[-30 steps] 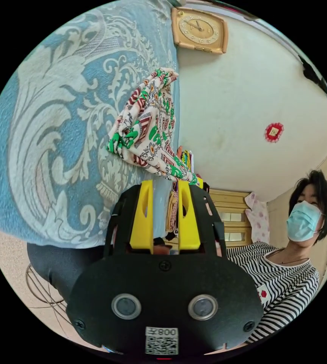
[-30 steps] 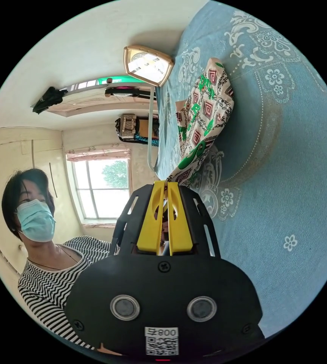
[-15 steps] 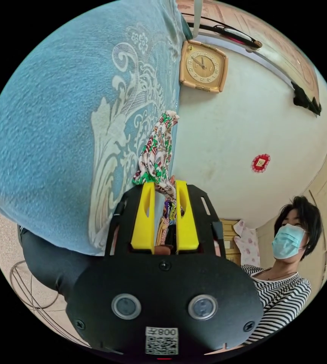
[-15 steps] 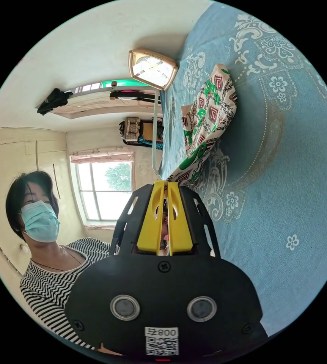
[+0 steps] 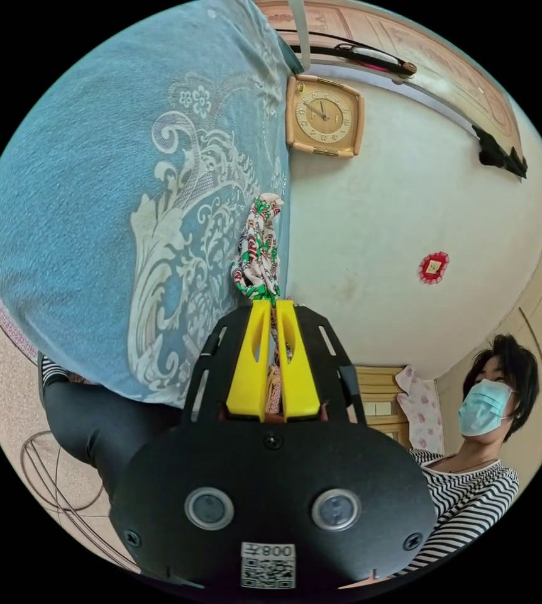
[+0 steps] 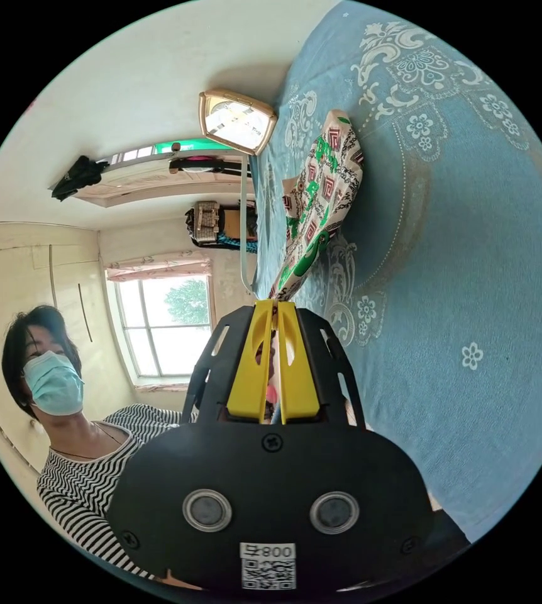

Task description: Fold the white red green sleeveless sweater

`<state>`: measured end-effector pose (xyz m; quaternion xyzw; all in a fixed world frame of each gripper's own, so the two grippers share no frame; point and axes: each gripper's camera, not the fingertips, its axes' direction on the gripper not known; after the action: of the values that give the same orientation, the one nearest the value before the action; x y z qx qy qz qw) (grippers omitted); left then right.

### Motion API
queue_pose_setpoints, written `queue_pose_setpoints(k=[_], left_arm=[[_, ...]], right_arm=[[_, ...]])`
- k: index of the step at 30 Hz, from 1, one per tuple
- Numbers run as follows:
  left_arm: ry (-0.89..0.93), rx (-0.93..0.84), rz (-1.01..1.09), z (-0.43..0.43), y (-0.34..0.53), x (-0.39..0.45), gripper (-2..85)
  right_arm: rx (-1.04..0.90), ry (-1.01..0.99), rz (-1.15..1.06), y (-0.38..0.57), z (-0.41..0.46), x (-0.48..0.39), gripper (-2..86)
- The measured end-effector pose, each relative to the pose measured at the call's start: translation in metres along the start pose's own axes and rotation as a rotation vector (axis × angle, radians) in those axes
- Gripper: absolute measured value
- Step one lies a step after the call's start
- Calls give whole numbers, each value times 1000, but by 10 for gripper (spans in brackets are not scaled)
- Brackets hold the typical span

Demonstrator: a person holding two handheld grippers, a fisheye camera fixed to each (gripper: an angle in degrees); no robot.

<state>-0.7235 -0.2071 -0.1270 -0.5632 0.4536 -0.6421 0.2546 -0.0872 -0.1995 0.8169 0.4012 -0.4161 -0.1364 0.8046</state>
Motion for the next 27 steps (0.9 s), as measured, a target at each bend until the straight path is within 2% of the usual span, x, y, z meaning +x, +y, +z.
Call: queue_pose_setpoints(k=[11, 22, 27], left_arm=[[-27, -110, 41, 0, 63, 63, 16], [3, -225, 150, 18, 142, 150, 17], [90, -300, 209, 49, 174, 203, 16]], right_arm=[[3, 79, -3, 111, -76, -48, 8], [75, 20, -54, 262, -176, -93, 8], [142, -36, -118, 332, -233, -118, 7]])
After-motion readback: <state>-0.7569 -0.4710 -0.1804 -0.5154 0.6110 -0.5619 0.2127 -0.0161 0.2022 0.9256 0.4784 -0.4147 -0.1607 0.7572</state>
